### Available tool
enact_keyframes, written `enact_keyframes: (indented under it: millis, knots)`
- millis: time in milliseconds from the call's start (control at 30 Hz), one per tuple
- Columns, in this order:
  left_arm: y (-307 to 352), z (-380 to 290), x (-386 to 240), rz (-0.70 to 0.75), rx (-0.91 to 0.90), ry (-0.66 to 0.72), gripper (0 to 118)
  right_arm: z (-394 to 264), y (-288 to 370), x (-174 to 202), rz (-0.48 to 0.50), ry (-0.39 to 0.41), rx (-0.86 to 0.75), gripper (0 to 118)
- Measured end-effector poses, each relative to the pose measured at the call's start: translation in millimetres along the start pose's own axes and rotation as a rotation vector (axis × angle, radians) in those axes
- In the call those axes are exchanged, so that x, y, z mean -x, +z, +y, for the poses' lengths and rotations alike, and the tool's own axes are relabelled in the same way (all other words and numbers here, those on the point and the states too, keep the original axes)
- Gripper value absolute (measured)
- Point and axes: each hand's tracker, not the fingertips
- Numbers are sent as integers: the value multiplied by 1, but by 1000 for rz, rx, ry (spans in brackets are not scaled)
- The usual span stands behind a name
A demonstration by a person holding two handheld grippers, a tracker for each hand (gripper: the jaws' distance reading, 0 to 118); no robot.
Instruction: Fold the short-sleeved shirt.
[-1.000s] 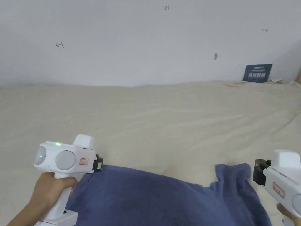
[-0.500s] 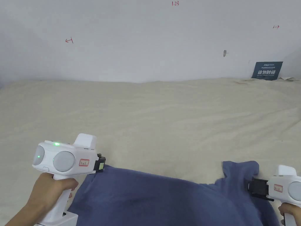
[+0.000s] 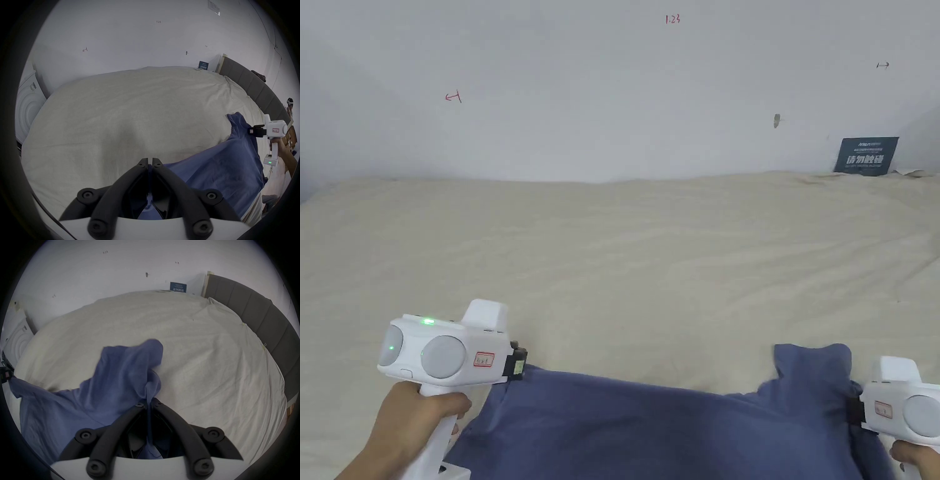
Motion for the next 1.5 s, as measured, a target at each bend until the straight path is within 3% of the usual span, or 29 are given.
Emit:
enact_keyframes:
  millis: [333,633,1067,1300,1500]
  knots:
    - [36,13,23,57,-63,47,0,55,100,-16,125,-56,-191,1]
    - [107,101,45,146,-243,94,0,148,174,-3,189,-37,-397,1]
    - [250,276,31,316,-549,-45,0,293,285,23,112,44,-700,1]
    - [276,304,34,329,-620,-35,0,332,324,27,107,17,-793,1]
    - [253,282,39,310,-603,-20,0,322,326,31,113,47,-815,1]
